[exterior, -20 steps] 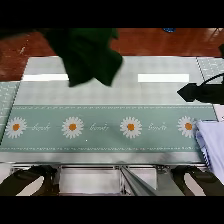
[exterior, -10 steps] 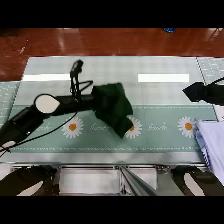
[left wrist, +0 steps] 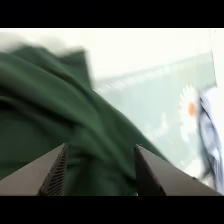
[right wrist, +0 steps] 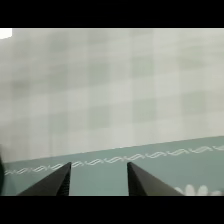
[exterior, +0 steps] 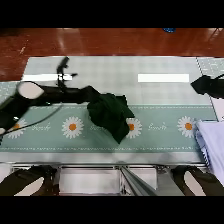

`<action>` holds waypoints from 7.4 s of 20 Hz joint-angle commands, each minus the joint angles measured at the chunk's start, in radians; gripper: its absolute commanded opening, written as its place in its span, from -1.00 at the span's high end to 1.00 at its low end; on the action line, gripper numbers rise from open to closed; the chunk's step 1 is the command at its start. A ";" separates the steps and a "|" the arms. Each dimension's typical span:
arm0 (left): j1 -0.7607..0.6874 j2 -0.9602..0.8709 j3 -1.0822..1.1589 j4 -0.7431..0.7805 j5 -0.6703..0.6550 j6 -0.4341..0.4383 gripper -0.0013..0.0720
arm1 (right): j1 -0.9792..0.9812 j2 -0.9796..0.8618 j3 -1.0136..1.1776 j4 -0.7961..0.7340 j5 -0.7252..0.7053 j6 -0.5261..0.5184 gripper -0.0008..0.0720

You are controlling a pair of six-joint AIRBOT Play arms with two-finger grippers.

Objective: Fold the shirts.

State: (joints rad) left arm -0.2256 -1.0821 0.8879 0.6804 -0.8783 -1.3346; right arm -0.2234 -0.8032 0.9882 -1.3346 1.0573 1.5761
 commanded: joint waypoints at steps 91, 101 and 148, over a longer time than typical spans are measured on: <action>0.460 0.456 0.507 -0.148 -0.669 0.036 0.90 | 0.244 0.168 0.584 0.150 0.558 -0.048 0.92; 0.214 0.193 -0.228 -0.133 -0.165 0.190 0.90 | 0.244 -0.013 0.032 0.180 0.230 -0.074 0.92; 0.273 -0.255 -0.245 0.145 -0.124 0.006 0.89 | 0.370 -0.523 -0.360 0.599 -0.076 -0.141 -0.14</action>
State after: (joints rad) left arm 0.0486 -1.3357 0.6437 0.8219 -1.0058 -1.3308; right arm 0.0868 -1.2942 0.6285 -0.8188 1.0775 1.4345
